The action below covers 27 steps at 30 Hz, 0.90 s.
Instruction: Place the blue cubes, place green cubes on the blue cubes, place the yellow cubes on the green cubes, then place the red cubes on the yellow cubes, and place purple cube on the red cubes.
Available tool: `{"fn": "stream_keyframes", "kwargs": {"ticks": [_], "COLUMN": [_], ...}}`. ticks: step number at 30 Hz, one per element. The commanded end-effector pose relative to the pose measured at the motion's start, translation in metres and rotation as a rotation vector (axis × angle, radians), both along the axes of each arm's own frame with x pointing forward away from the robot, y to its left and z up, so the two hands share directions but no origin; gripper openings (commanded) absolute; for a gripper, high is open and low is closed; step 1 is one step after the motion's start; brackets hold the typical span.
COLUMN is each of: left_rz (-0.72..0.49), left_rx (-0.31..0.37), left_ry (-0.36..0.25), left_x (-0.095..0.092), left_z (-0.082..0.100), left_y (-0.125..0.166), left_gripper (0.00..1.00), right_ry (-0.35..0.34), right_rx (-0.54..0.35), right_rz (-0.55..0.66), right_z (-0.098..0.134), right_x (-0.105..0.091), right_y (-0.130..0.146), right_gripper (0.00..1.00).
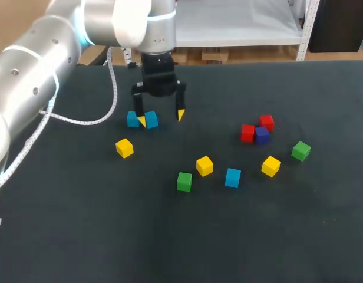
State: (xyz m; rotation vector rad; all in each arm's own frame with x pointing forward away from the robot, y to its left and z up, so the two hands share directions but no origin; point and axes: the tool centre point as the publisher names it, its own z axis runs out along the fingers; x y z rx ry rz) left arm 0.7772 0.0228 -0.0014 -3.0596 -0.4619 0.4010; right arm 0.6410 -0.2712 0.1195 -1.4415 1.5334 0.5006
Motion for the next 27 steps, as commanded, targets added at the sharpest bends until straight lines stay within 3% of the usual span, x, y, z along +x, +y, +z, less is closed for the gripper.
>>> {"fn": "stream_keyframes", "kwargs": {"ticks": [1, 12, 16, 18, 19, 22, 23, 27], "left_rz": [0.025, 0.081, 0.087, 0.091, 0.091, 0.092, 0.092, 0.095], "left_rx": [-0.012, -0.011, -0.01, -0.008, -0.008, -0.004, -0.003, -0.003], "left_ry": [0.001, -0.026, -0.029, -0.028, -0.028, -0.029, -0.03, -0.032], "left_x": [0.009, 0.019, 0.016, 0.016, 0.017, 0.018, 0.018, 0.021], "left_z": [-0.012, -0.011, -0.01, -0.01, -0.01, -0.011, -0.011, -0.011], "left_y": [0.004, 0.023, 0.028, 0.031, 0.032, 0.034, 0.035, 0.036], "left_gripper": [1.0, 1.0, 0.85, 0.55, 0.49, 0.49, 0.55, 0.38], "right_ry": [-0.002, -0.002, -0.002, -0.002, -0.002, -0.002, -0.002, -0.002], "right_rx": [0.0, 0.0, 0.0, 0.0, 0.0, 0.0, 0.0, 0.0], "right_rz": [-0.001, -0.001, -0.001, -0.001, -0.001, -0.001, -0.001, -0.001], "right_z": [0.0, 0.0, 0.0, 0.0, 0.0, 0.0, 0.0, 0.0], "right_x": [-0.001, -0.001, -0.001, -0.001, -0.001, -0.001, -0.001, -0.001], "right_y": [0.0, 0.0, 0.0, 0.0, 0.0, 0.0, 0.0, 0.0], "right_gripper": [1.0, 1.0, 1.0, 1.0, 1.0, 1.0, 1.0, 1.0]}}
